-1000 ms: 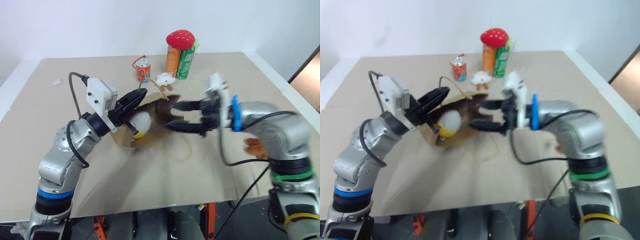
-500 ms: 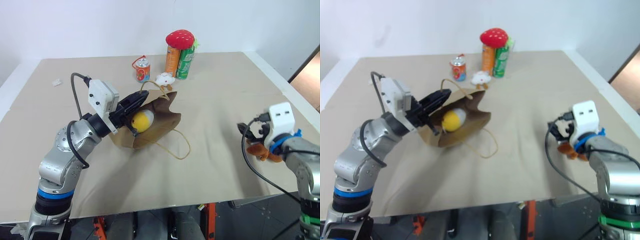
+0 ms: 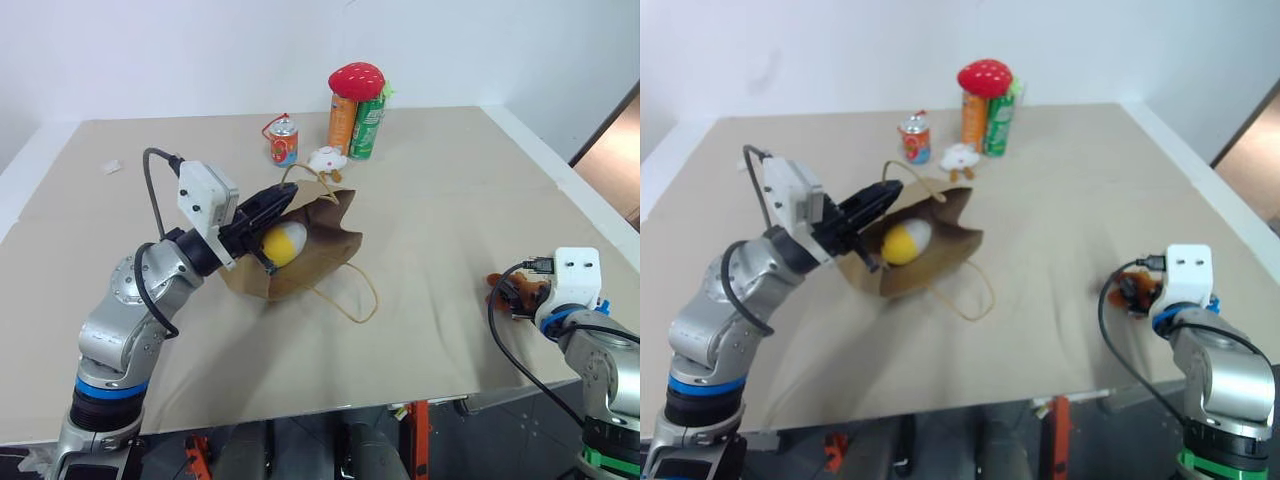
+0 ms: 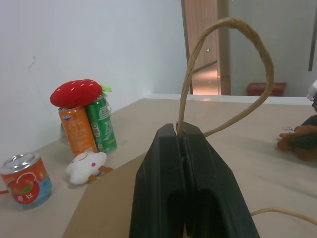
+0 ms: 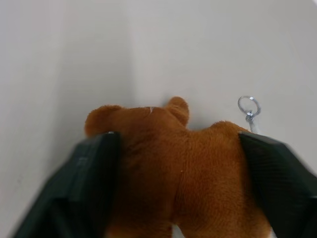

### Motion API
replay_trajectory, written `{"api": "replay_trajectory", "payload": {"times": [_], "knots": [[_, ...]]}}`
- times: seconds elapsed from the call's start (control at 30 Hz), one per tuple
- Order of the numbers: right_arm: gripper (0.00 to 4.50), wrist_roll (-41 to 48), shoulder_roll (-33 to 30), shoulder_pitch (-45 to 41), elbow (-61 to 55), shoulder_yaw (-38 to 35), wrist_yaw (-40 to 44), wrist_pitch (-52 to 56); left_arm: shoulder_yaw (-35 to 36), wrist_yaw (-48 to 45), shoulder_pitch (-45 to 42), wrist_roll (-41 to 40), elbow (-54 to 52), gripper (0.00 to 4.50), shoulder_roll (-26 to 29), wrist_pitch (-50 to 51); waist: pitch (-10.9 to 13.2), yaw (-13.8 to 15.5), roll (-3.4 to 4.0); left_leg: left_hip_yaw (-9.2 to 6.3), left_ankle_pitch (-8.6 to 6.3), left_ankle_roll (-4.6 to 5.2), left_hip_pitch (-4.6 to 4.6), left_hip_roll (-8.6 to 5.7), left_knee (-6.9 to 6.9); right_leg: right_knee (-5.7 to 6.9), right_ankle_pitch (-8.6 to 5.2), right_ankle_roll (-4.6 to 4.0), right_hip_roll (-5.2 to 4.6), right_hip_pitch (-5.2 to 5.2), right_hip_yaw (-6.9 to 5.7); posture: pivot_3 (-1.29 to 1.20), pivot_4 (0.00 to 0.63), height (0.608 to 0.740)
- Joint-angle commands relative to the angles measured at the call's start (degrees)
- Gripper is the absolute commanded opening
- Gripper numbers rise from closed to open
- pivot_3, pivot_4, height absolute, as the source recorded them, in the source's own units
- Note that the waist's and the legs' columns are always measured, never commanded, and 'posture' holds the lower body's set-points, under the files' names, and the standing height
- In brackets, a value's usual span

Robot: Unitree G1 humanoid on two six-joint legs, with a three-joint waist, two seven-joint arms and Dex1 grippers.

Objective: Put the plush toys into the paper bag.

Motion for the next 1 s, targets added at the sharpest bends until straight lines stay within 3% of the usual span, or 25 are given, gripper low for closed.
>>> {"api": "replay_trajectory", "payload": {"times": [0.03, 0.07, 0.13, 0.23, 0.37, 0.63, 0.73, 0.9, 1.0], "knots": [[2.10, 0.3, 0.8, 1.8, 1.2, 0.0, 0.2, 1.8, 0.5, 0.0, -0.5, 0.3, -1.6, 0.00, 0.3, -0.9, -0.1, 0.0, -0.20, -0.01, 0.00, 0.00, 0.00, 0.00, 0.00, 0.00, 0.00, 0.00, 0.00, 0.02, 0.00, 0.00, 0.150, 0.740], [1.59, 0.3, 1.0, 2.0, 1.0, 0.1, 0.3, 1.9, 0.6, 0.0, -0.5, 0.3, -1.6, 0.00, 0.4, -0.8, -0.1, 0.0, -0.21, -0.01, 0.00, 0.00, 0.00, 0.00, 0.00, 0.00, 0.00, -0.01, -0.02, 0.04, 0.00, 0.00, 0.150, 0.740], [1.13, 0.6, 1.3, 2.1, 0.9, 0.1, 0.5, 2.3, 0.7, 0.1, -0.4, 0.2, -1.7, 0.00, 0.5, -0.7, -0.3, 0.0, -0.43, -0.02, 0.00, 0.00, 0.00, 0.02, 0.00, 0.00, -0.01, -0.01, -0.03, 0.04, 0.01, 0.00, 0.150, 0.740], [0.03, 1.4, 1.3, 1.3, 0.1, 0.5, 1.2, 3.3, 0.6, -0.1, -0.6, 0.3, -1.7, 0.00, 0.7, -0.7, -0.4, 0.0, -0.71, -0.07, -0.01, -0.01, 0.00, 0.10, -0.01, -0.03, -0.01, -0.01, -0.04, 0.03, 0.02, 0.00, 0.150, 0.740], [0.03, 4.0, -1.9, -1.1, -2.8, 3.6, 6.2, 3.3, 0.5, -0.4, -1.0, 0.5, -1.0, 0.00, 0.9, -1.0, -0.4, -0.1, -0.73, -0.06, -0.03, -0.05, 0.00, 0.23, -0.03, -0.10, -0.01, -0.01, -0.04, 0.00, 0.01, 0.00, 0.150, 0.740], [0.03, 28.4, -8.5, -18.5, -10.5, 8.2, 29.1, 10.7, 0.5, -0.6, -1.9, 0.8, 0.8, 0.00, 0.8, -1.5, 0.0, -0.5, 0.04, 0.05, -0.03, -0.05, 0.06, 0.61, -0.07, -0.10, 0.03, 0.03, 0.02, -0.23, -0.27, 0.00, 0.150, 0.740], [0.03, 33.6, -12.9, -22.4, -12.7, 13.5, 36.5, 10.5, 0.3, -0.4, -2.7, 1.5, 1.4, 0.00, 0.5, -2.3, 0.0, 0.1, 0.03, 0.02, -0.03, -0.05, 0.06, 0.66, -0.11, -0.10, 0.03, -0.09, 0.16, -0.19, -0.39, 0.00, 0.150, 0.740], [0.03, 34.2, -9.1, -28.6, -10.1, 20.5, 36.5, 6.3, 0.0, -0.3, -3.4, 2.4, 2.1, 0.00, 0.0, -3.4, 0.0, 0.1, 0.00, 0.14, -0.18, -0.10, -0.08, 0.57, -0.08, -0.11, -0.03, -0.19, 0.03, -0.24, -0.28, 0.00, 0.150, 0.740], [0.03, 27.8, -4.3, -31.7, -5.3, 27.6, 34.8, -0.5, -0.5, 0.1, -3.2, 2.9, 1.8, 0.00, -0.5, -3.7, 0.0, 0.0, 0.00, 0.19, -0.29, 0.02, -0.11, 0.43, -0.01, -0.10, -0.05, -0.05, 0.04, -0.25, -0.23, 0.00, 0.150, 0.740]]}}
